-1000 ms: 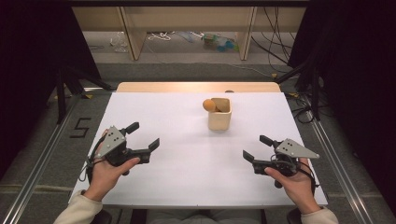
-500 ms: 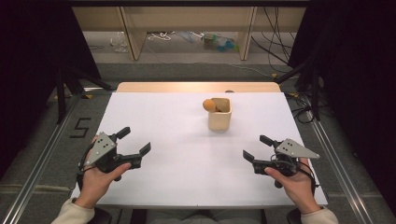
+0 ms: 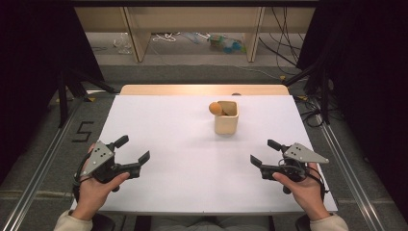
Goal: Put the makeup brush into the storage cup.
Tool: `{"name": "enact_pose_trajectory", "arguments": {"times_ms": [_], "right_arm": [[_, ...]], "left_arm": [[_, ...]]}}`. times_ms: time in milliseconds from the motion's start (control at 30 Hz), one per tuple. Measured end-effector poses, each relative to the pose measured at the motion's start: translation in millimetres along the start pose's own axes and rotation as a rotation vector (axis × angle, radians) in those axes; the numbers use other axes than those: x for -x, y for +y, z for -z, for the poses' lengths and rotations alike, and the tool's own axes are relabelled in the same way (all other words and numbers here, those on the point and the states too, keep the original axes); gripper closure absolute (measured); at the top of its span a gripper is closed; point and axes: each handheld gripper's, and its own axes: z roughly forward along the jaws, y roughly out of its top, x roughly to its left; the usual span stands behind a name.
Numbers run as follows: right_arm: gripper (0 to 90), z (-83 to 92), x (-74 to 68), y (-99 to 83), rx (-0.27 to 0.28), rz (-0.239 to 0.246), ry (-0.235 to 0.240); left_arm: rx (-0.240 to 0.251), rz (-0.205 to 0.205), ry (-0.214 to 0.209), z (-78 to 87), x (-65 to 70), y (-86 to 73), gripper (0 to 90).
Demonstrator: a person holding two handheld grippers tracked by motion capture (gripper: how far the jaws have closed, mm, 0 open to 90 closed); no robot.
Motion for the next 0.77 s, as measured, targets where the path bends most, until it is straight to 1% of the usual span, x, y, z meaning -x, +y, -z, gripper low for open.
{"name": "enact_pose_trajectory", "arguments": {"times_ms": [133, 233, 333, 467, 567, 600, 633, 767], "right_arm": [[15.6, -0.4, 0.9, -0.4, 0.000, 0.000, 0.006], [15.6, -0.8, 1.4, -0.7, -0.003, -0.002, 0.004], [15.6, -1.2, 2.0, -1.0, -0.005, -0.005, -0.001], [15.6, -1.4, 2.5, -1.0, -0.004, -0.004, -0.003], [15.6, -1.3, 2.9, -1.0, -0.015, -0.003, -0.006], [15.6, -2.2, 3.1, -1.4, -0.001, -0.006, 0.001], [15.6, -2.5, 3.1, -1.6, 0.003, -0.006, -0.002], [15.5, -2.1, 3.0, -1.5, 0.001, -0.009, -0.008]], "left_arm": [[0.003, 0.001, 0.001, -0.3, -0.2, -0.4, 7.8], [0.005, -0.003, 0.005, -0.7, -1.1, -1.3, 7.7], [0.006, 0.001, 0.010, -1.2, -2.0, -2.2, 7.7], [0.007, -0.011, 0.009, -2.4, -1.2, -2.2, 7.7], [0.006, -0.010, 0.006, -3.2, -1.1, -2.6, 7.8], [0.006, -0.009, 0.006, -3.3, -1.3, -2.6, 7.8], [0.006, -0.010, 0.006, -3.2, -1.3, -2.6, 7.9], [0.007, -0.013, 0.005, -3.3, -0.9, -2.6, 7.9]]}}
